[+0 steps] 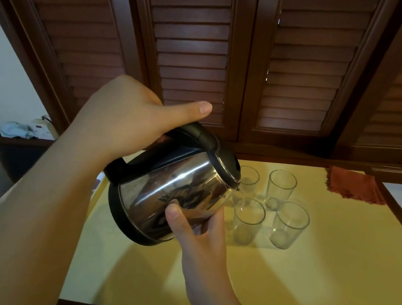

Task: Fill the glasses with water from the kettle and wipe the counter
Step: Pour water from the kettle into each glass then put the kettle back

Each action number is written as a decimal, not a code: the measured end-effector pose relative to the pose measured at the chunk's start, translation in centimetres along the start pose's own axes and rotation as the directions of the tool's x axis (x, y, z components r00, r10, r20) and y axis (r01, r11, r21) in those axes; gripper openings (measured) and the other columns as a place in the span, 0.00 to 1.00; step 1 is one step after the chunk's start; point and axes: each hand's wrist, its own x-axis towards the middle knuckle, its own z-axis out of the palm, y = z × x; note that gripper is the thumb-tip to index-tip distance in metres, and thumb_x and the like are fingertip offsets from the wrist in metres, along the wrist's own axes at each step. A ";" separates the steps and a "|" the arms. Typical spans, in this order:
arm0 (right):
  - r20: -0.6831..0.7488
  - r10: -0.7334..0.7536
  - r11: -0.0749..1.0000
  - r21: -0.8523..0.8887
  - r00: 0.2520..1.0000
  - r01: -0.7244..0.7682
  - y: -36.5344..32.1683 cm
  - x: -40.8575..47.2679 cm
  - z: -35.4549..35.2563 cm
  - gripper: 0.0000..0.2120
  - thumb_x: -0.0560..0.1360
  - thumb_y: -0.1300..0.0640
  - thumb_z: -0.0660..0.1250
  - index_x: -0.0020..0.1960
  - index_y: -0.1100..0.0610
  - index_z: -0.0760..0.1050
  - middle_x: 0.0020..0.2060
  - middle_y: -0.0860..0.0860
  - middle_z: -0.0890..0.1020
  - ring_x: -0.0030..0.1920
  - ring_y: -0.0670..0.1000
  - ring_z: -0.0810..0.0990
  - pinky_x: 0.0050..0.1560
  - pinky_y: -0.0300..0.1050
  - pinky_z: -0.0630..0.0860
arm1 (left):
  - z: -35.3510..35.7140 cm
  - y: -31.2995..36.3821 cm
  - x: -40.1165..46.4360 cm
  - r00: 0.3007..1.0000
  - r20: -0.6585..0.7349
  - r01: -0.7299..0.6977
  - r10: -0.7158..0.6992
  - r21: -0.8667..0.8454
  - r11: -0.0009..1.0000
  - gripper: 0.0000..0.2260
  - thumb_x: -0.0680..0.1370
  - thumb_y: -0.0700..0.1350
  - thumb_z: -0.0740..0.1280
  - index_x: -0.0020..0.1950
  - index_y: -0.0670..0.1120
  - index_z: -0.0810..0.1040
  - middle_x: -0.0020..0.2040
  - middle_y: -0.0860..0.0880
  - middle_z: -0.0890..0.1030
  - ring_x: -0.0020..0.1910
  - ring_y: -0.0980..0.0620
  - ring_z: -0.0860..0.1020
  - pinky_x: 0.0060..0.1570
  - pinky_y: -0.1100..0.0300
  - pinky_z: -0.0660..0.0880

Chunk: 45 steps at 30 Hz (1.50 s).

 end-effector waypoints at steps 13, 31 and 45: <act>0.020 0.021 1.000 -0.020 1.000 -0.020 0.2 0.2 -1.0 0.47 0.60 0.33 0.85 0.74 0.42 0.72 0.65 0.43 0.84 0.65 0.43 0.83 0.58 0.38 0.82 | 1.2 0.0 0.5 1.000 -0.005 0.009 -0.009 0.002 1.000 0.35 0.68 0.77 0.68 0.31 0.44 0.84 0.29 0.47 0.83 0.33 0.50 0.82 0.37 0.54 0.73; 0.049 0.051 0.998 -0.025 0.998 -0.050 0.3 1.0 -1.3 0.47 0.58 0.30 0.85 0.72 0.43 0.74 0.62 0.42 0.85 0.63 0.42 0.83 0.56 0.36 0.81 | 1.1 0.1 0.5 0.999 -0.015 0.036 -0.036 0.031 0.999 0.36 0.68 0.77 0.66 0.33 0.43 0.85 0.32 0.42 0.83 0.36 0.46 0.82 0.41 0.51 0.76; 0.059 0.054 0.998 -0.033 0.997 -0.053 0.3 1.5 -1.6 0.38 0.63 0.38 0.81 0.70 0.45 0.75 0.60 0.41 0.86 0.61 0.40 0.84 0.55 0.34 0.81 | 1.3 0.3 1.1 0.999 -0.030 0.039 -0.038 0.036 0.999 0.36 0.67 0.79 0.66 0.31 0.44 0.84 0.28 0.46 0.81 0.32 0.49 0.81 0.40 0.51 0.76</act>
